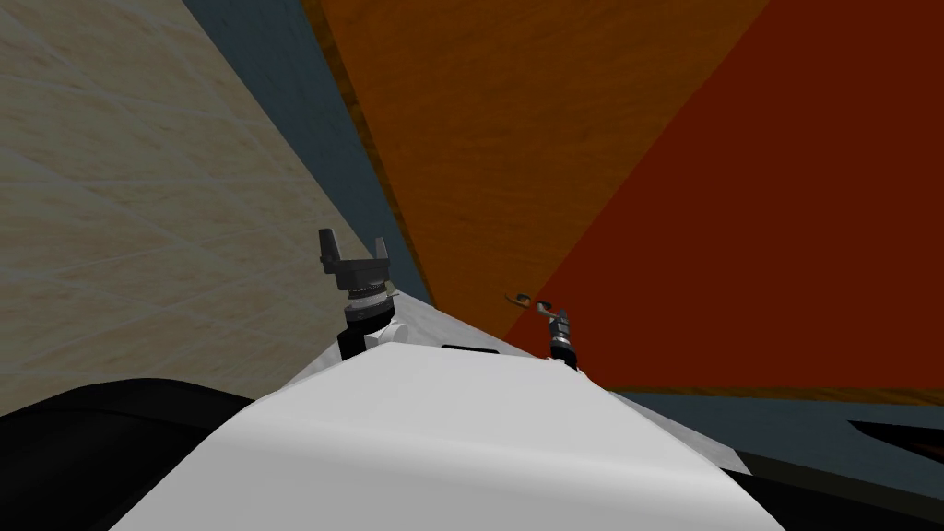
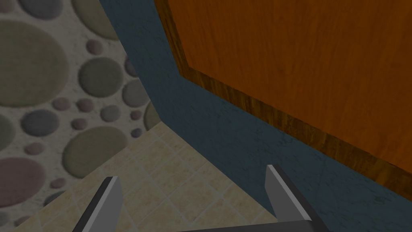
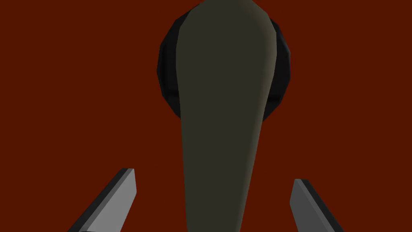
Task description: Pull the door open
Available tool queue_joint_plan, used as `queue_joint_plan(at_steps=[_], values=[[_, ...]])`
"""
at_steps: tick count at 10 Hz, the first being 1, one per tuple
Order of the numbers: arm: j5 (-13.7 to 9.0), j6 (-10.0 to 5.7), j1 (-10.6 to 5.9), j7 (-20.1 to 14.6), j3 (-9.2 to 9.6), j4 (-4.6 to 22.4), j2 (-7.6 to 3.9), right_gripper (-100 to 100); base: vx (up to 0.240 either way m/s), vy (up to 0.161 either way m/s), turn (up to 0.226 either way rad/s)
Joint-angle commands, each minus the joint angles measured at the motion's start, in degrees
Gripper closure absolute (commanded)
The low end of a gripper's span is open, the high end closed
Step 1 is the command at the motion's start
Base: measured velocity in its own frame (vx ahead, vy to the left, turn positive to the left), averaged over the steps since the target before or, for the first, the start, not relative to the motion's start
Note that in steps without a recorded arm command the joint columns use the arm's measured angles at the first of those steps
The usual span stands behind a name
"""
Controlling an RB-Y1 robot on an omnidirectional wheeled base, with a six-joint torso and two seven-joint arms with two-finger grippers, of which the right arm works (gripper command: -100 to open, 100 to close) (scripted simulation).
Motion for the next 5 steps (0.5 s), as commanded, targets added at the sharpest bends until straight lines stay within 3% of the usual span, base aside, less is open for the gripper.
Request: queue_joint_plan(at_steps=[1,5], values=[[-0.1,0.18,0.26,0.1,-0.12,-0.1,-0.06,100,-0.016,-0.007,-0.043],[-0.1,0.18,0.26,0.1,-0.12,-0.1,-0.06,100,-0.026,-0.002,0.004]])
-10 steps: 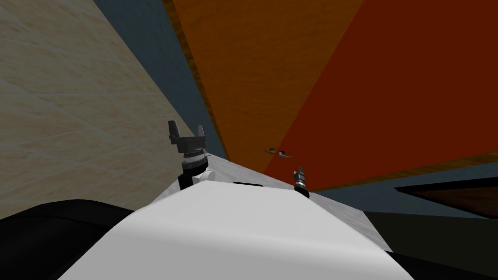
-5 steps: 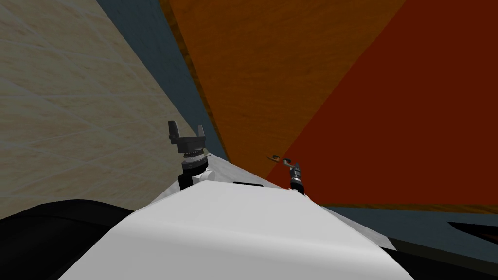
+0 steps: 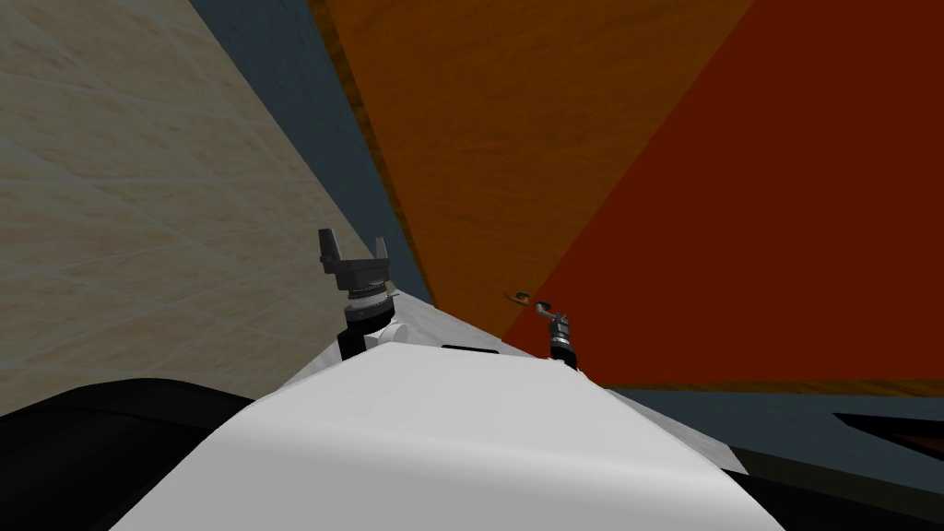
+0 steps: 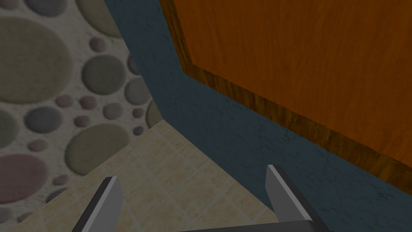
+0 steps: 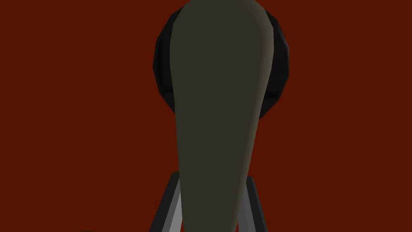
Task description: Pull the door open
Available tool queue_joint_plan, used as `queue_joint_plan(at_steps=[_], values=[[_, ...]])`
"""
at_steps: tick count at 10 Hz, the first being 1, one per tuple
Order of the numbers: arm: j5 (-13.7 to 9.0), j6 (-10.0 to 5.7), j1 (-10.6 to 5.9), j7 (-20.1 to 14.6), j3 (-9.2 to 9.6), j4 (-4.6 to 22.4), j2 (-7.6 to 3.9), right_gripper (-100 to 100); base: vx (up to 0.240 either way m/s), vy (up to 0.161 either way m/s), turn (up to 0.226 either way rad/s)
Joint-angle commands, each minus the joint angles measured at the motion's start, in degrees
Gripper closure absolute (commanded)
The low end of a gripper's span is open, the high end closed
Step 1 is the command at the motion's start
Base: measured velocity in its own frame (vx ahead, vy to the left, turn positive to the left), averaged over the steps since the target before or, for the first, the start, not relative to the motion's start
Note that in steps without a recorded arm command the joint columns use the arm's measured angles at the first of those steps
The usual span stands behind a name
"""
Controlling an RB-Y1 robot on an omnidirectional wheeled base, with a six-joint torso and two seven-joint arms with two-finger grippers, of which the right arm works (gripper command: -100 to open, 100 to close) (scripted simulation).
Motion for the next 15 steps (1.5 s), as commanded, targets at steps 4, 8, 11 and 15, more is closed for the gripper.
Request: queue_joint_plan(at_steps=[4,8,11,15], values=[[-0.2,-0.14,1.28,-0.5,-0.52,0.4,-1.22,100,-0.089,-0.001,-0.007],[1.0,-1.34,2.48,-3.2,1.56,0.1,-2.74,100,-0.179,0.023,0.101],[2.4,-2.33,2.43,-5.2,4.05,-0.6,-3.00,100,-0.208,-0.021,0.134],[3.0,-2.61,2.26,-6.1,5.08,-0.7,-3.44,100,-0.120,-0.062,0.088]])
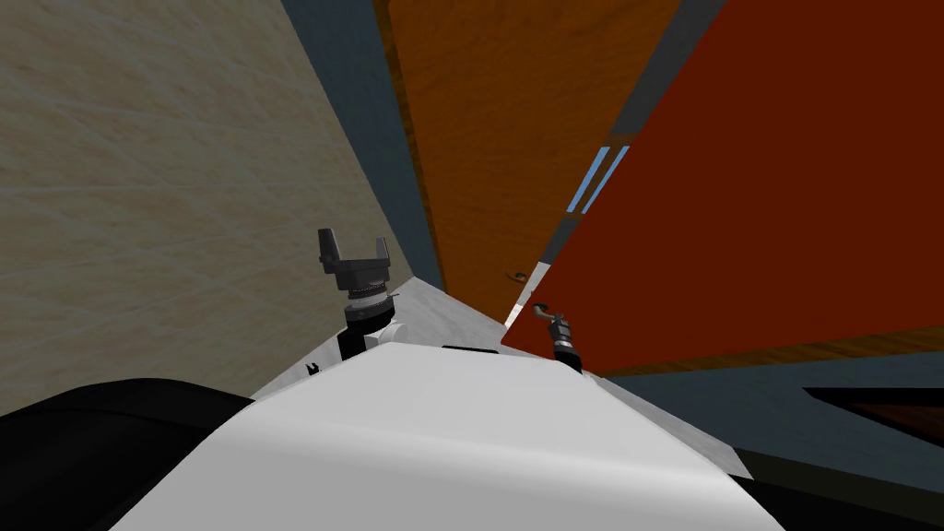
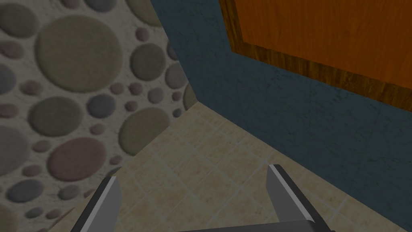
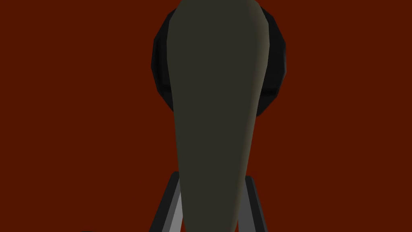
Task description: Pull the door open
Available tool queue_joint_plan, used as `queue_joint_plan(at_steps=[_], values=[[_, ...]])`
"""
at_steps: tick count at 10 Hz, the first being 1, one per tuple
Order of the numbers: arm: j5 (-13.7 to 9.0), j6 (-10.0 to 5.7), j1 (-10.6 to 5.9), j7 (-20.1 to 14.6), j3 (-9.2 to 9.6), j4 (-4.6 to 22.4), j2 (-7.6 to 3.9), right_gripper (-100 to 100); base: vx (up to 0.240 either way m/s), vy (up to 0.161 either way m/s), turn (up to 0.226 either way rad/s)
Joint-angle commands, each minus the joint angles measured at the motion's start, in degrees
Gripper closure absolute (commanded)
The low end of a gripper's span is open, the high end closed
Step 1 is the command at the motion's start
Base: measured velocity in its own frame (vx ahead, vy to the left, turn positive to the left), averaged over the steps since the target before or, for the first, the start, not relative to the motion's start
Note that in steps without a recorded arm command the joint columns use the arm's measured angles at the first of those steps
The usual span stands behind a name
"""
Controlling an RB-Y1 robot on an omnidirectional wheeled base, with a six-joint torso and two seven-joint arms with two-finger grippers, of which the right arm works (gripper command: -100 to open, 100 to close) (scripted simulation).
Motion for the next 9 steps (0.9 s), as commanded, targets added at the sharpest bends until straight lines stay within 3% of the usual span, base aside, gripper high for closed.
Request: queue_joint_plan(at_steps=[1,6,7,9], values=[[0.5,-1.03,0.70,-1.0,0.90,-0.2,-0.51,100,-0.132,-0.030,0.107],[1.7,-3.30,2.23,-3.2,2.88,-0.6,-1.65,100,-0.180,-0.021,0.089],[2.4,-4.65,3.15,-4.5,4.07,-0.9,-2.33,100,-0.199,-0.036,0.157],[2.8,-5.50,3.73,-5.3,4.81,-1.0,-2.76,100,-0.165,-0.041,0.076]])
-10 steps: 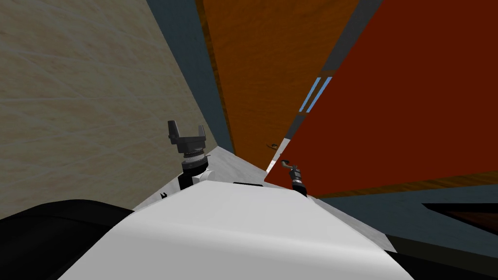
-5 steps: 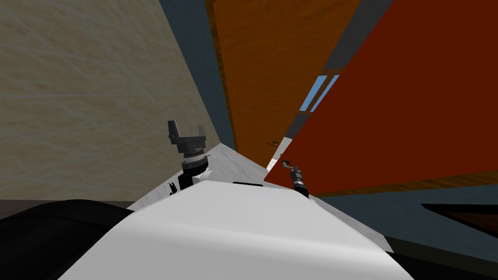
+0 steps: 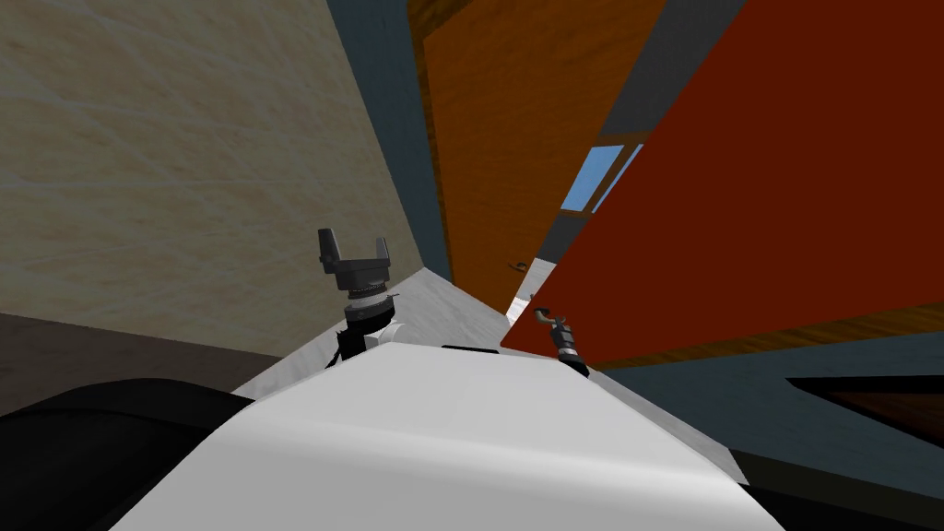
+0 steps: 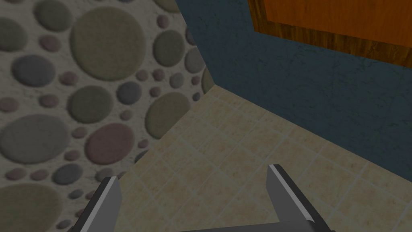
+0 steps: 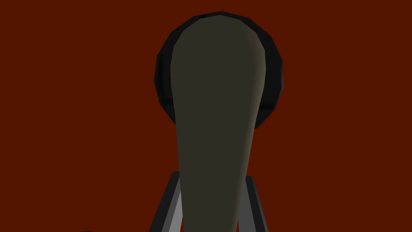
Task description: Pull the door open
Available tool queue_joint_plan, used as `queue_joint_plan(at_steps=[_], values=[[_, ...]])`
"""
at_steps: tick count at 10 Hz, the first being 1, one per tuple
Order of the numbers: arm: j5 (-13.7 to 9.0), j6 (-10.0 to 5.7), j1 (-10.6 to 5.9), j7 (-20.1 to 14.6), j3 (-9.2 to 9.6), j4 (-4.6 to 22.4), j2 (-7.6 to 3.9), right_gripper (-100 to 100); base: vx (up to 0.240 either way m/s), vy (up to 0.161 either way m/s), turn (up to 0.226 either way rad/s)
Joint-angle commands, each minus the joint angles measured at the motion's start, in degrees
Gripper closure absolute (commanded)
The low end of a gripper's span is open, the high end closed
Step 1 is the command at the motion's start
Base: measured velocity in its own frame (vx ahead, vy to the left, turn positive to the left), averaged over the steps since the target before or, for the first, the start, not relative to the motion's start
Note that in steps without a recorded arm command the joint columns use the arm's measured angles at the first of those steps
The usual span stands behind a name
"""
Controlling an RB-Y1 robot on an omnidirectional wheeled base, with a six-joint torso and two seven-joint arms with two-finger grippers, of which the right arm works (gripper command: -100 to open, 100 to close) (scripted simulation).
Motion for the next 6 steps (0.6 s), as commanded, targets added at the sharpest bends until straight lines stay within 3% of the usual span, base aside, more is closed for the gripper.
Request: queue_joint_plan(at_steps=[1,2,3,6], values=[[0.8,-1.48,0.50,-1.2,1.45,-0.2,-0.06,100,-0.187,-0.044,0.118],[0.3,-0.67,0.58,-0.6,0.50,-0.4,-0.34,100,-0.088,-0.027,0.010],[0.7,-2.70,1.90,-1.6,1.17,0.0,-0.97,100,-0.152,-0.047,0.203],[1.1,-5.54,3.54,-2.8,2.06,0.4,-1.80,100,-0.201,-0.053,0.156]])
